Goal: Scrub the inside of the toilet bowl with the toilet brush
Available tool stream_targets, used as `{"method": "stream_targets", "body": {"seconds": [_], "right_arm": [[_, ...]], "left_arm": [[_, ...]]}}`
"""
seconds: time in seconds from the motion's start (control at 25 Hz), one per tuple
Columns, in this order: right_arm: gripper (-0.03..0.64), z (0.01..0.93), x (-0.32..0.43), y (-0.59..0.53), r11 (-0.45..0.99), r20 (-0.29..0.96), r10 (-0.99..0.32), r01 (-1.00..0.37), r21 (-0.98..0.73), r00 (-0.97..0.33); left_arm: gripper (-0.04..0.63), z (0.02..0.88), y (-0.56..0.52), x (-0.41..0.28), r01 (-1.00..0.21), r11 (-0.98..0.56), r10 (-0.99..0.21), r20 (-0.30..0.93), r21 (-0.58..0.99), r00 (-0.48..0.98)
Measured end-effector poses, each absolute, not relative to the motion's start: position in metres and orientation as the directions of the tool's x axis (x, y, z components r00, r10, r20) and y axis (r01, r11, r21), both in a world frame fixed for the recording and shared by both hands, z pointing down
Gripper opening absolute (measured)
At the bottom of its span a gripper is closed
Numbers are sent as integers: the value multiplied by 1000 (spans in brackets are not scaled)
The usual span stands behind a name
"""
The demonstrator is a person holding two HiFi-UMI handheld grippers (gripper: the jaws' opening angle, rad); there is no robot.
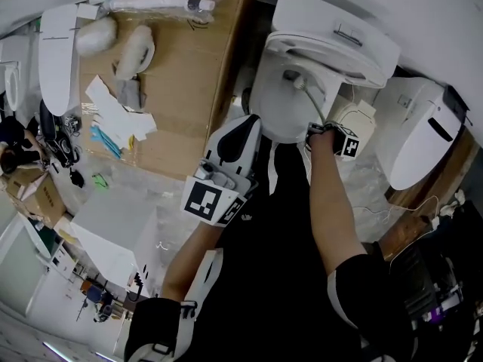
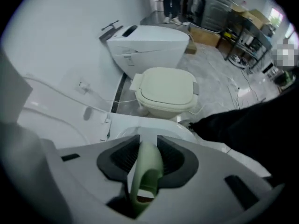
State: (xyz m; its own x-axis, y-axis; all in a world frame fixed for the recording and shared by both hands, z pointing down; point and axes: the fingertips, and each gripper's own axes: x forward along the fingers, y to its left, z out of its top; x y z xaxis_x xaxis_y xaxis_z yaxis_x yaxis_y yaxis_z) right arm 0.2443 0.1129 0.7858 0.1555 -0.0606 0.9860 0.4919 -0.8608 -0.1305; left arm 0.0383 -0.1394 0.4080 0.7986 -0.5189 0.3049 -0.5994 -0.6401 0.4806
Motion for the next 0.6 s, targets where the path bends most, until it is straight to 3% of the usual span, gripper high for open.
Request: {"method": "stream_targets", "body": {"seconds": [0.12,0.2,0.4,0.6], "right_arm": [[126,799,232,105,-769,985,-55,622,-148,166],[126,807,227,97,-753,984,-56,640,-153,169],[124,818,218,76,-794,986,-73,589,-150,152],[124,827,217,62,-890,985,-97,429,-150,143]], "left_arm": [[9,414,-147,35,-594,-648,-504,317,477,804],[9,417,-150,32,-592,-651,-498,322,474,805],[9,421,-156,24,-585,-653,-494,316,481,810],[8,425,-154,18,-591,-643,-498,321,487,806]]}}
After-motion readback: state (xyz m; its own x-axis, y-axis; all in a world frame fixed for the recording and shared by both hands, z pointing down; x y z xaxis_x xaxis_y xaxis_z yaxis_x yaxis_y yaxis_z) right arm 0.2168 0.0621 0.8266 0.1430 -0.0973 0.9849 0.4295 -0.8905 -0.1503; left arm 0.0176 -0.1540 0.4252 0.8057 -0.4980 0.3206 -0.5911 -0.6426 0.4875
